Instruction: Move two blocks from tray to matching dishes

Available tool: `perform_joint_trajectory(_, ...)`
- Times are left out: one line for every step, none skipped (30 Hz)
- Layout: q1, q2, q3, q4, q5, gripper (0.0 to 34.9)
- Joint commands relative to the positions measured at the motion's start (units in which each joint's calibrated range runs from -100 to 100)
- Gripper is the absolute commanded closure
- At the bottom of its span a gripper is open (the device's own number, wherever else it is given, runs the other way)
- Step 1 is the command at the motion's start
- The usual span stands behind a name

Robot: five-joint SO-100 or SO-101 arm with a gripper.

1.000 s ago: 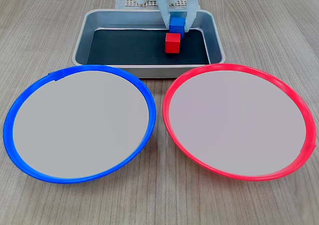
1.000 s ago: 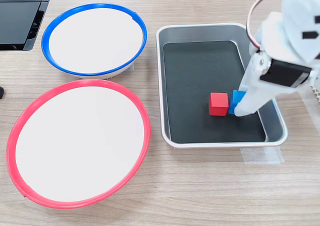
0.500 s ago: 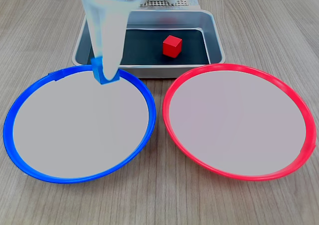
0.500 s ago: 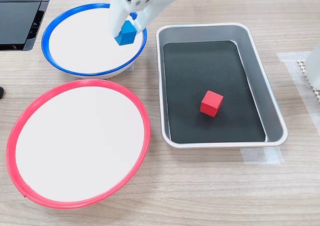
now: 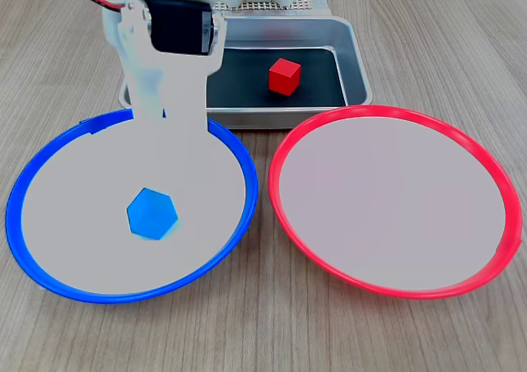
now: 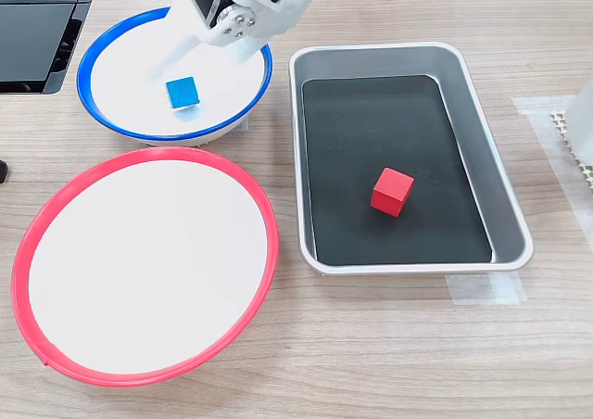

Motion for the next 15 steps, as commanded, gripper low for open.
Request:
perform_joint_trajectory(-1.69,-11.13,3.36,2.78,-2.59,12.6)
perform_joint_trajectory(-2.53,-14.20,5.00,4.34,-4.15,17.3)
perform_joint_trajectory(-3.38,-17.35,6.64,6.00,-6.01,25.4)
perform_joint_trajectory(-4.60,-20.59,8.73,8.22,-7.57,32.2)
perform_joint_trajectory(-5.92,-23.83,10.64,10.95,-9.13,33.1)
perform_joint_trajectory(-7.62,-27.33,12.74,14.75,-11.18,33.6)
perform_joint_trajectory(-9.40,-30.49,14.92,17.63,-12.50,34.2)
perform_joint_trajectory(-11.19,-33.81,17.84,19.70,-14.36,34.6)
perform_joint_trajectory(-12.89,-36.71,20.57,20.94,-16.65,34.6)
perform_joint_trajectory(-13.92,-39.01,23.12,21.02,-19.34,34.6)
perform_joint_trajectory(-14.86,-40.89,25.66,20.36,-21.88,34.6)
perform_joint_trajectory(-15.71,-42.08,27.85,19.70,-24.86,34.6)
perform_joint_trajectory(-16.46,-42.60,29.40,19.12,-27.35,34.6)
perform_joint_trajectory(-17.12,-42.60,30.58,18.71,-30.04,34.6)
perform_joint_trajectory(-18.16,-42.43,31.40,18.62,-32.33,34.6)
